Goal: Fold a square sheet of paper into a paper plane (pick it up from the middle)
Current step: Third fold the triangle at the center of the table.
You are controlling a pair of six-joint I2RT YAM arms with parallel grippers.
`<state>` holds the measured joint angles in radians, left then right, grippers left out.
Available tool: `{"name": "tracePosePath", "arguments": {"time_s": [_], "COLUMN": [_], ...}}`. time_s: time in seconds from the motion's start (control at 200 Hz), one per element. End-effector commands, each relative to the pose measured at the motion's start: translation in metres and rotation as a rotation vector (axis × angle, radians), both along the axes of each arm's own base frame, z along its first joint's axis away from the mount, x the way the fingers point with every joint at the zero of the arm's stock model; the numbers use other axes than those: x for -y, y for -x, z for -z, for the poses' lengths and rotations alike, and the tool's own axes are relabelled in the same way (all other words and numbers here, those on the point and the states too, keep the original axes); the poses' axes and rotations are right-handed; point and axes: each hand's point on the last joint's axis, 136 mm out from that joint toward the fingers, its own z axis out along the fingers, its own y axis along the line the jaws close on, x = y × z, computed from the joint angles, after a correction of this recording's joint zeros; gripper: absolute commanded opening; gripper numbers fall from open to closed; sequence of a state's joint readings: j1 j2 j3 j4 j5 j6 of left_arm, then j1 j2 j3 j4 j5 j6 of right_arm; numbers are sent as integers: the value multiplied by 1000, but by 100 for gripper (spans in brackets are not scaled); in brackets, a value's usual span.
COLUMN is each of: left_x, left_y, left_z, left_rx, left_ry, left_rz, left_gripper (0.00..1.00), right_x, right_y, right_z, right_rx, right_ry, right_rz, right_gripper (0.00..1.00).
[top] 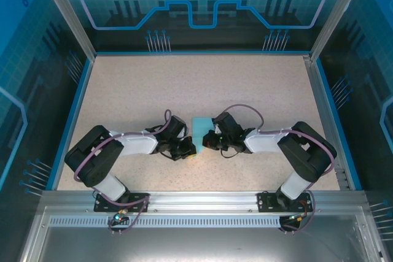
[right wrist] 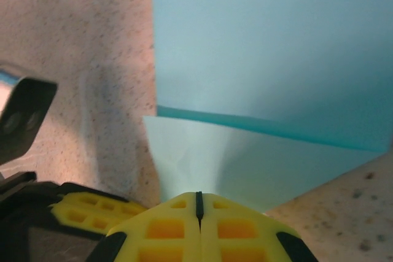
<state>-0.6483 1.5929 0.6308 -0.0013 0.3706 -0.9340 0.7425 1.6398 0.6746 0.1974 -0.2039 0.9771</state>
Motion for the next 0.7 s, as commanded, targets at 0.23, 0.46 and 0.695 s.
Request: {"name": "tracePosePath", "arguments": {"time_s": [0.23, 0.46, 0.695], "left_x": [-24, -24, -34], "left_y": [19, 20, 31], "left_z": [29, 30, 36], "left_rx": [-55, -62, -113], "left_ry": [-117, -113, -171], "left_rz": [-11, -19, -19], "left_gripper": [0, 0, 0], "right_x": [-28, -25, 0], "right_y": [17, 21, 8], "right_z": [6, 24, 32], "right_rx": [-30, -79, -78], "right_ry": [-18, 9, 70], "right_rz": [-75, -58, -15], "right_gripper": [3, 3, 3]}}
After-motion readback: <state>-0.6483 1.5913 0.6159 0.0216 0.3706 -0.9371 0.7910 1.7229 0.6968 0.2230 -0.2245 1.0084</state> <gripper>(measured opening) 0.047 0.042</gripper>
